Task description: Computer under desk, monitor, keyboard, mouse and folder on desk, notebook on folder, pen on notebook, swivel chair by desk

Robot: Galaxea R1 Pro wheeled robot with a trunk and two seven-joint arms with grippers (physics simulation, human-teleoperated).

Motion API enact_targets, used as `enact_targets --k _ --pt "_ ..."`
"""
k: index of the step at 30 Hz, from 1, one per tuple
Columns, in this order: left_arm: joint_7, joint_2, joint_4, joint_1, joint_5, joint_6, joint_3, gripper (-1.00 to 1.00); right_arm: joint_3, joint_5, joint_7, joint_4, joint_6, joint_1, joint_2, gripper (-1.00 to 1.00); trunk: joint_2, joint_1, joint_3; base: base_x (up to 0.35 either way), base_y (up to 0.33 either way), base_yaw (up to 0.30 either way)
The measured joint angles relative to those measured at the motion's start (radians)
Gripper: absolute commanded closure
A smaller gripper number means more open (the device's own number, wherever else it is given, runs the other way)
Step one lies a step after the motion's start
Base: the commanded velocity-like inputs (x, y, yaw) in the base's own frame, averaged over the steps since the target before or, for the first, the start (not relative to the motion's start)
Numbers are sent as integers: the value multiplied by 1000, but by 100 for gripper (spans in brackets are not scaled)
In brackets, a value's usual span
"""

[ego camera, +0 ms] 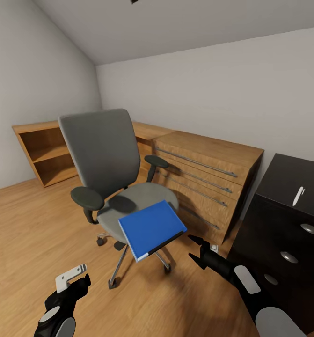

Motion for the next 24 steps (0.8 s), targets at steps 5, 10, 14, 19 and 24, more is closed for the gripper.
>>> enact_targets --k 5,10,14,19,24 --pt "0 0 0 0 1 0 1 -100 0 0 0 0 0 0 0 -100 0 0 0 0 0 0" --pt "0 0 0 0 1 0 1 -100 0 0 0 0 -1 0 0 -100 0 0 0 0 0 0" --pt "0 0 0 0 0 0 0 -100 1 0 0 0 -1 0 0 -100 0 0 0 18 0 0" --pt "0 0 0 0 0 -1 0 -100 1 0 0 0 -2 0 0 -100 0 0 0 165 26 0" --pt "0 0 1 0 0 0 0 -100 1 0 0 0 -2 0 0 -100 0 0 0 190 46 0"
